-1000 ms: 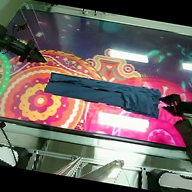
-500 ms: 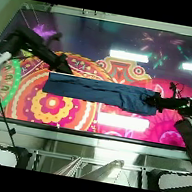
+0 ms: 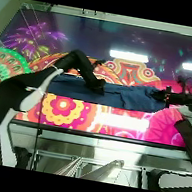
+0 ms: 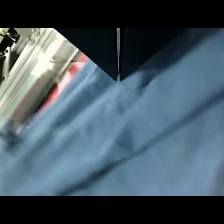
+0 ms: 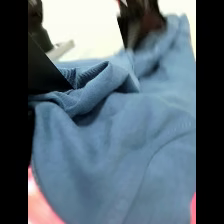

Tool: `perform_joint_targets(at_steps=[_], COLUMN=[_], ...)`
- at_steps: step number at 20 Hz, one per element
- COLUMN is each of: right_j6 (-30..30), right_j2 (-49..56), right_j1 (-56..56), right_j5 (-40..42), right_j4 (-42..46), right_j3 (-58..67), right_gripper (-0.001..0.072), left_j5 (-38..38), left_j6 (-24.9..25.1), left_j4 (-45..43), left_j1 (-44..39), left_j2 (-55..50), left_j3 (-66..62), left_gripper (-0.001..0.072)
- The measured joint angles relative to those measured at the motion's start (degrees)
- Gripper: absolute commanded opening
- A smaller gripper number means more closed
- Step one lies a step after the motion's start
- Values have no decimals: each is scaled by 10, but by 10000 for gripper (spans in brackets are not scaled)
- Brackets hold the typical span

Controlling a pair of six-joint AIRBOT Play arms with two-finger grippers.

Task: Fold the shirts.

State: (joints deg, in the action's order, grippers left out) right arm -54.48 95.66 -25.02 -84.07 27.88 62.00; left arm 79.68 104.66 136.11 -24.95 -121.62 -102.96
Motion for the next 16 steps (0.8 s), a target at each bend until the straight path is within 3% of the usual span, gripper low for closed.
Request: perform_joint_targets(at_steps=[6,10,13,16], right_j6=[-30,-64,-89,-97], right_j2=[-35,-81,-116,-116], right_j1=[-44,-5,108,285], right_j5=[-76,-85,-34,94], right_j4=[-6,-23,-73,-115], right_j3=[60,74,77,78], right_gripper=[20,21,21,34], left_j5=[33,89,117,124], left_j6=[-31,-22,-10,9], left_j4=[30,-2,-74,-100], left_j1=[-55,-13,73,178], left_j2=[-73,5,114,226], left_j3=[-129,-137,-58,65], left_gripper=[17,17,17,18])
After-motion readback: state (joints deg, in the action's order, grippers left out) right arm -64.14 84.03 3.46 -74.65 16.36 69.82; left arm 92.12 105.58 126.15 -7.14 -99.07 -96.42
